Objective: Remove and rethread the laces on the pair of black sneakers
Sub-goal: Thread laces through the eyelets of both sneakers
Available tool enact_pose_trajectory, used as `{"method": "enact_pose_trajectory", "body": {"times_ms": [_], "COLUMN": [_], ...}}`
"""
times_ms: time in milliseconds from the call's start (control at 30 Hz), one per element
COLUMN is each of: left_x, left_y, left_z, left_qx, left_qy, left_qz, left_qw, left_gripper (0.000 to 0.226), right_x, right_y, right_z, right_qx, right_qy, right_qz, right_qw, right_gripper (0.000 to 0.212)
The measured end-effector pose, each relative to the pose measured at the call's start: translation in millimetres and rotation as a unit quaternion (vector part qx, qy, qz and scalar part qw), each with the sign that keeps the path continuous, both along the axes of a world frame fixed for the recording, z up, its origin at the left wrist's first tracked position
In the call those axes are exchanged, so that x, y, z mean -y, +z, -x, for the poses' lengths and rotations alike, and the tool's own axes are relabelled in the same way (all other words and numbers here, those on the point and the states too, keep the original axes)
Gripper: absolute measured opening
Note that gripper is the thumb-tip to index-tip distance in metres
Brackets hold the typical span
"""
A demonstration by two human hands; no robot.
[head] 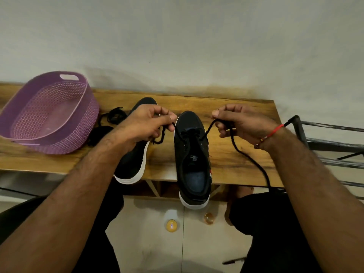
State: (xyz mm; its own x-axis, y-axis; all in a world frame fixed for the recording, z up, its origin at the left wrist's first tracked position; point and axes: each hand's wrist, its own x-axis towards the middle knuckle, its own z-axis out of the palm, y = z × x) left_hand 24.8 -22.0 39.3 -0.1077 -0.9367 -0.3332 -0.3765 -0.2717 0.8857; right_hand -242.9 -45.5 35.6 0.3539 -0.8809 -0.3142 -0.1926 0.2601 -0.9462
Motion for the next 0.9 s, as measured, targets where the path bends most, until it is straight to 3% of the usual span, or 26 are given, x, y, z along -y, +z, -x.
{"method": "enact_pose_trajectory", "body": {"times_ms": [233, 367, 667, 900], "left_x": [-3.1, -12.8, -37.1, -56.3], "left_y": [43.4, 81.2, 188.9, 245.2], "left_z": [4.9, 5.9, 12.3, 18.9], "left_qx": [-0.177, -0.235, -0.262, -0.295], "left_qy": [0.015, 0.015, -0.015, -0.006], "left_qz": [-0.007, -0.042, 0.008, 0.053], "left_qw": [0.984, 0.971, 0.965, 0.954], "left_gripper": [0.03, 0.031, 0.045, 0.041], "right_x": [-8.4, -16.3, -31.6, -46.8], "right_y": [35.8, 73.6, 159.9, 216.2], "right_z": [-15.3, -19.9, -28.1, -31.1], "right_qx": [0.109, 0.139, 0.082, 0.037], "right_qy": [-0.018, -0.006, -0.058, -0.13], "right_qz": [-0.002, 0.017, 0.161, 0.265], "right_qw": [0.994, 0.99, 0.982, 0.955], "right_gripper": [0.023, 0.038, 0.026, 0.017]}}
